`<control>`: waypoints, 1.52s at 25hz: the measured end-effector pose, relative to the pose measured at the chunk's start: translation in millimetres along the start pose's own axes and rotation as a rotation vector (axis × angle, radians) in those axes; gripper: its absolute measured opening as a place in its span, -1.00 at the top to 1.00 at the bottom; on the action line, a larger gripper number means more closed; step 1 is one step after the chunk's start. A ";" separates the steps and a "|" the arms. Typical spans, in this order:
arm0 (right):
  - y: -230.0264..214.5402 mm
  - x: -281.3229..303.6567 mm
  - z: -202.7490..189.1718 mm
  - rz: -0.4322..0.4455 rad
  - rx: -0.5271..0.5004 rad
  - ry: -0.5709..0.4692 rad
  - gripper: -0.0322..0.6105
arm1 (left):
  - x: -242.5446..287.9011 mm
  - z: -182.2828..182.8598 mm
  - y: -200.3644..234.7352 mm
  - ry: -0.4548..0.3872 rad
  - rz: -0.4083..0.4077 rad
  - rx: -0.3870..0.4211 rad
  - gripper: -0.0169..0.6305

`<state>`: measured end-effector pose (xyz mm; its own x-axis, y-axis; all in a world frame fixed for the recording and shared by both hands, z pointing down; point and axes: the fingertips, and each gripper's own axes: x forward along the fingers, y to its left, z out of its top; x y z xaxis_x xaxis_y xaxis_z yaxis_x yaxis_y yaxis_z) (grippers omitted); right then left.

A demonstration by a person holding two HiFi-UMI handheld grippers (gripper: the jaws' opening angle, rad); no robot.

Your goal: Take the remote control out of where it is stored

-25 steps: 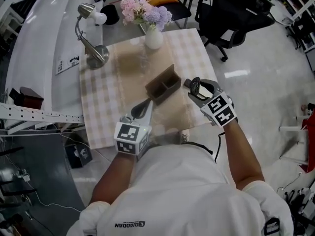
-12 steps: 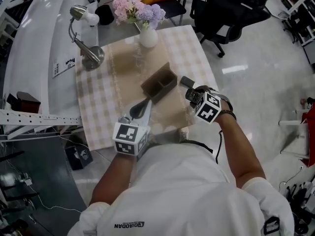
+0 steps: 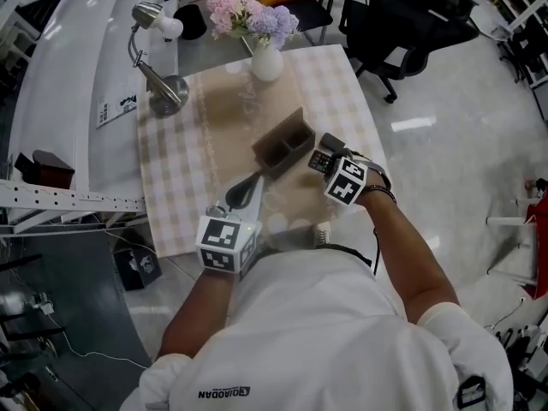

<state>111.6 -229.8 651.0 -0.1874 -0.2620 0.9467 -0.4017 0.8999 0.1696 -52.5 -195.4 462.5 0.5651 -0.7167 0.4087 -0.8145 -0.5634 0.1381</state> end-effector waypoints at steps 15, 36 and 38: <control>6.8 35.4 -12.8 0.049 0.036 0.008 0.18 | -0.6 -5.7 3.1 0.020 -0.017 0.002 0.94; 23.1 -40.7 39.4 -0.095 0.326 -0.266 0.20 | -22.5 -4.5 19.2 0.001 -0.112 0.033 0.94; 32.3 -59.7 55.3 -0.103 0.361 -0.348 0.22 | -26.7 -4.6 19.3 -0.003 -0.124 0.040 0.94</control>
<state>60.2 -204.4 584.8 -0.3930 -0.4989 0.7724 -0.7066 0.7014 0.0936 -83.8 -185.2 458.4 0.6614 -0.6421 0.3877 -0.7328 -0.6634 0.1514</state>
